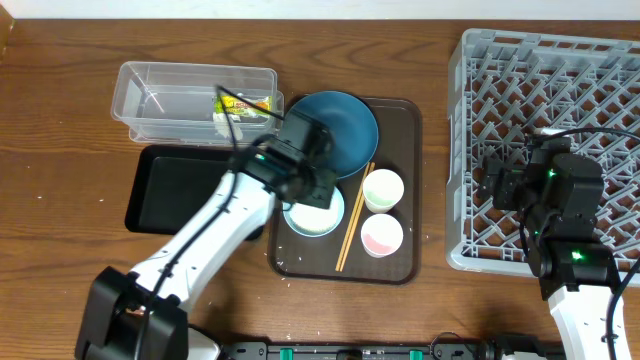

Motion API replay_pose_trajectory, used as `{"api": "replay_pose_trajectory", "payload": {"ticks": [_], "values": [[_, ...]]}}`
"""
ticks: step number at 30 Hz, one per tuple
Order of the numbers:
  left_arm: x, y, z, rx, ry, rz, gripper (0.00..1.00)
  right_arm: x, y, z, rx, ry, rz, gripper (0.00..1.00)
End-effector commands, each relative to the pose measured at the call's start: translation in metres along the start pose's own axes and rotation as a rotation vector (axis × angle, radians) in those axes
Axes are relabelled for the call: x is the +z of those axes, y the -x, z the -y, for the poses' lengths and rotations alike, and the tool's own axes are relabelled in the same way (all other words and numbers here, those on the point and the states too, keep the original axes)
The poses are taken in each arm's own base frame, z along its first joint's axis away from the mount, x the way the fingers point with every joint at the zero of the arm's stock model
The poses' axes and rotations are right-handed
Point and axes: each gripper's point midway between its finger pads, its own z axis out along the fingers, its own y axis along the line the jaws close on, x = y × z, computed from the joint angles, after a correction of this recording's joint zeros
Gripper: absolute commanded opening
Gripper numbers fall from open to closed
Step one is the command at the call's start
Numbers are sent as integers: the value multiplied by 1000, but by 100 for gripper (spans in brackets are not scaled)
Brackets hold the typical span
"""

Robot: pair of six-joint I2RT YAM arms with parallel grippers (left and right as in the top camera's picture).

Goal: Sort waste into correct bins and load items into the dishwasher rack
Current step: 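Grasp the rim of the light-blue rice bowl with the left gripper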

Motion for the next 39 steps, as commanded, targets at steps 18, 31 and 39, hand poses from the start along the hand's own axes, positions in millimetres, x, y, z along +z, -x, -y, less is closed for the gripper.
{"api": "replay_pose_trajectory", "payload": {"ticks": [18, 31, 39], "values": [[79, -48, 18, 107, 79, -204, 26, -3, 9, -6, 0, 18, 18, 99], [46, -35, 27, 79, 61, -141, 6, -3, 9, -6, 0, 17, 18, 99], [-3, -23, 25, 58, 41, -51, 6, -3, 10, -6, 0, 18, 22, 99]]}}
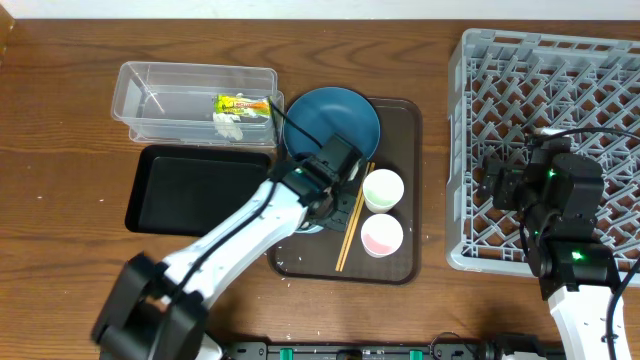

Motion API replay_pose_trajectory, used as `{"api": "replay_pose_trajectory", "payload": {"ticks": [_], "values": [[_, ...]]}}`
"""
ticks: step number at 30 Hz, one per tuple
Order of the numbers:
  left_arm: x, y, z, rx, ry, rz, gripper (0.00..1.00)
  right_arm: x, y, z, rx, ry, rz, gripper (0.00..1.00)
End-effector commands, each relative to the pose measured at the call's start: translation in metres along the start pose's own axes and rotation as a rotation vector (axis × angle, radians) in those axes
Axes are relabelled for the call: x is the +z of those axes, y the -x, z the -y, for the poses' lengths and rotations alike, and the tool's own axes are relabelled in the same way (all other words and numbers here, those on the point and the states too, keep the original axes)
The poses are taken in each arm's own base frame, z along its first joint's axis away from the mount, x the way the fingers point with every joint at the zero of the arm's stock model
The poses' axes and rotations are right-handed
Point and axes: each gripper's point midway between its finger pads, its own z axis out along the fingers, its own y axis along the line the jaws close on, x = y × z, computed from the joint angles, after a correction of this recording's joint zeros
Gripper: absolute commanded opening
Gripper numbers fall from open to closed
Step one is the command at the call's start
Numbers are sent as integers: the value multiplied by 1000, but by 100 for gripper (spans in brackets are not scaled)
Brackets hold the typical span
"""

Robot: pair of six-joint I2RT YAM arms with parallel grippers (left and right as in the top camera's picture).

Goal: Sort waste into correct bins and load items into the dishwasher rack
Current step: 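Grasp the rim of the light-blue rice bowl with the left gripper, then tip the rice bowl over the black tray to pour out the rice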

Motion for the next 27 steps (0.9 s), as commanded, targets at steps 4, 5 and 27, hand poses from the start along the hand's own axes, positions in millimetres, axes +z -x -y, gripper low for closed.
{"api": "replay_pose_trajectory", "payload": {"ticks": [4, 5, 27], "values": [[-48, 18, -26, -93, -8, 119, 6, -3, 9, -6, -2, 18, 21, 99], [-52, 18, -34, -116, -4, 128, 6, -3, 9, -6, -2, 18, 21, 99], [-113, 24, -157, -533, -914, 404, 6, -3, 9, -6, -2, 17, 20, 99]]}}
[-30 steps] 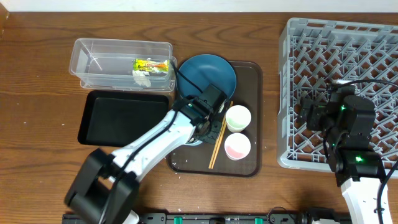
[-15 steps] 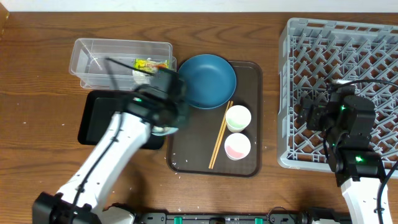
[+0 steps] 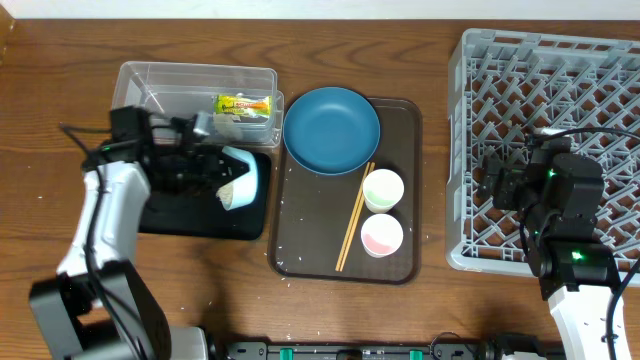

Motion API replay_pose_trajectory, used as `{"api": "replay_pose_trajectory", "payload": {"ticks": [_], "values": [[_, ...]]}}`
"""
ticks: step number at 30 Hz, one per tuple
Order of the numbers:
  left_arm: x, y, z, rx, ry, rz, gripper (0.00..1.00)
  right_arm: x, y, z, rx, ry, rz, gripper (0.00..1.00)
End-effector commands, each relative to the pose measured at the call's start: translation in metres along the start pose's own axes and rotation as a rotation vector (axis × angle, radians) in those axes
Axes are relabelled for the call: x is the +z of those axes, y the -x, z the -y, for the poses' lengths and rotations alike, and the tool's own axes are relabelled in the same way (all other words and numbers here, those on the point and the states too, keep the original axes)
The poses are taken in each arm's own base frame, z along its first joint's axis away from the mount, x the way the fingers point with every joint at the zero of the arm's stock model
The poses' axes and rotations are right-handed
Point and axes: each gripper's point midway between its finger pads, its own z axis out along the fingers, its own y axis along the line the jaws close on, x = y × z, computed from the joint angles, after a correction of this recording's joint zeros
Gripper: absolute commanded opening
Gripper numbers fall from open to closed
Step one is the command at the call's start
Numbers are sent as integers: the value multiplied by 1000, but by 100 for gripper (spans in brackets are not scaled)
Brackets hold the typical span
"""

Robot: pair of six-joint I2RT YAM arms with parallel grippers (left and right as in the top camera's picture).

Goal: Sort waste into correct bins and load items into the dishwasher rack
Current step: 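Tip the rice bowl over the black tray to pour out the rice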

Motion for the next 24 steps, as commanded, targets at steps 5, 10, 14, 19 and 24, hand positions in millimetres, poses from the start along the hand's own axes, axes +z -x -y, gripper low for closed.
{"api": "replay_pose_trajectory", "payload": {"ticks": [5, 10, 14, 19, 24], "values": [[-36, 22, 13, -104, -389, 125, 6, -3, 9, -6, -2, 17, 19, 99], [-54, 30, 9, -208, -480, 174, 6, -3, 9, -6, -2, 17, 19, 99], [-58, 29, 7, -297, -487, 166, 6, -3, 9, -6, -3, 17, 20, 99], [-51, 27, -9, -304, -388, 154, 6, -3, 9, -6, -2, 17, 20, 99], [-58, 28, 10, -273, -474, 166, 6, -3, 8, -6, -2, 17, 16, 99]]}}
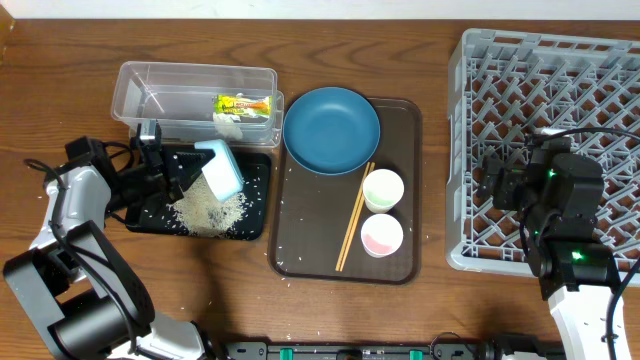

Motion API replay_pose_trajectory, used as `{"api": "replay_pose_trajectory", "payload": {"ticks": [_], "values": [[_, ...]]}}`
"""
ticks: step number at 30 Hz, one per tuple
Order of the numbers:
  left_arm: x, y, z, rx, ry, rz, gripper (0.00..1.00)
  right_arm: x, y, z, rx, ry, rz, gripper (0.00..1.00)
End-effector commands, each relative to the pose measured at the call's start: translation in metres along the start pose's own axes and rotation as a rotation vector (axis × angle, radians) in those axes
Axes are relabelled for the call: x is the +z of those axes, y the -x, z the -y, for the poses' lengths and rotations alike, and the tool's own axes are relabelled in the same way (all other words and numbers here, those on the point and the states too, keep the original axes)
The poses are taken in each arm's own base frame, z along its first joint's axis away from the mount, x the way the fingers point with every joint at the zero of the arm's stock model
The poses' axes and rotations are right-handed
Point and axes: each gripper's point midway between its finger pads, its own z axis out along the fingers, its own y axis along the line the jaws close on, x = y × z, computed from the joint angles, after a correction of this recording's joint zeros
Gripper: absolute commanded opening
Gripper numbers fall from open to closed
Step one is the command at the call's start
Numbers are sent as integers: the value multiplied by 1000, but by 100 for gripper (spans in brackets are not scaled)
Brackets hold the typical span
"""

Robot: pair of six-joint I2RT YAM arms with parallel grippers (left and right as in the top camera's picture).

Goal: Sort waste into correct bins and load items into the dishwasher rack
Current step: 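Tip the rice bowl over the black tray to pour out the rice, then set the emptied light-blue bowl back on the brown tray with the left gripper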

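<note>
My left gripper (188,168) is shut on the rim of a light blue bowl (222,170), which is tipped over the black tray (256,226). A heap of rice (208,208) lies in that tray under the bowl, with grains scattered around it. On the brown serving tray (392,268) sit a blue plate (331,117), a white cup (383,189), a pink-lined cup (382,235) and a pair of chopsticks (354,215). My right gripper (497,186) hangs over the left part of the grey dishwasher rack (560,70); its jaws are too dark to read.
A clear plastic bin (165,88) behind the black tray holds a yellow-green wrapper (243,103) and a crumpled white scrap. A few grains lie on the brown tray's front left corner. The rack fills the table's right side.
The bowl, then on its side over the black tray's right half, is now tipped further, and a rice heap has appeared in the tray. My left arm has drawn back to the left.
My left gripper was first at the light blue bowl on the brown tray, and still over it a moment later. Then it held the bowl tilted above the black tray. Now rice lies in that tray. The right arm has stayed still throughout.
</note>
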Motion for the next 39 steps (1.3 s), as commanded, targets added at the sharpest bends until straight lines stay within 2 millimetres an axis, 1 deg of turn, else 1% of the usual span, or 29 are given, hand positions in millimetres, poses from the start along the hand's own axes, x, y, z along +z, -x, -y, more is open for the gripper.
{"api": "replay_pose_trajectory", "payload": {"ticks": [1, 2, 3, 4, 5, 6, 7, 8, 9, 10, 11, 12, 13, 14, 15, 16, 18, 20, 22, 23, 25, 29, 34, 35, 36, 39], "values": [[-1, 0, 4, 63, -12, 3, 6, -3, 8, -6, -3, 17, 16, 99], [-2, 4, -10, 57, 70, 11, 6, -3, 9, -6, -3, 17, 17, 99], [-5, 7, -26, -7, 154, 26, 6, -3, 9, -6, -3, 17, 19, 99], [-7, 7, -28, -62, 159, 32, 6, -3, 10, -6, -3, 18, 21, 99], [-6, 6, -17, -48, 93, 27, 6, -3, 9, -6, -3, 18, 21, 99], [-5, 5, 3, 29, -21, 20, 6, -3, 9, -6, -3, 17, 19, 99], [-5, 5, 11, 79, -65, 21, 6, -3, 8, -6, -3, 17, 16, 99], [-5, 7, 7, 96, -42, 24, 6, -3, 8, -6, -3, 17, 15, 99], [-7, 11, -2, 79, 13, 32, 6, -3, 8, -6, -3, 17, 16, 99], [-9, 11, -8, -5, 43, 40, 6, -3, 9, -6, -3, 17, 18, 99], [-9, 9, 1, -6, -10, 35, 6, -3, 9, -6, -3, 17, 18, 99], [-9, 7, 12, 42, -68, 33, 6, -3, 8, -6, -3, 17, 16, 99], [-9, 8, 10, 52, -58, 33, 6, -3, 7, -6, -3, 17, 13, 99], [-9, 11, 4, 72, -18, 38, 6, -3, 7, -6, -3, 17, 11, 99], [-10, 12, -6, 35, 39, 46, 6, -3, 7, -6, -3, 17, 13, 99], [-11, 12, -6, 7, 38, 47, 6, -3, 8, -6, -3, 17, 14, 99], [-11, 11, 5, 52, -24, 44, 6, -3, 8, -6, -3, 17, 15, 99], [-11, 12, 1, 37, -1, 47, 6, -3, 8, -6, -3, 17, 14, 99], [-8, 7, 5, 24, -8, 34, 6, -3, 8, -6, -3, 17, 15, 99], [-5, 3, 7, 40, -3, 23, 6, -3, 8, -6, -3, 17, 15, 99], [4, -7, 7, 77, 63, -8, 6, -3, 8, -6, -3, 17, 15, 99], [27, -34, 1, 230, 326, -82, 6, -3, 8, -6, -3, 17, 15, 99], [66, -62, -3, 476, 615, -143, 6, -3, 8, -6, -2, 17, 15, 99], [77, -68, -6, 536, 670, -157, 6, -3, 8, -6, -2, 17, 15, 99], [83, -71, -8, 566, 705, -162, 6, -3, 8, -6, -2, 17, 14, 99], [107, -86, -26, 659, 853, -193, 6, -3, 8, -6, -2, 17, 14, 99]]}}
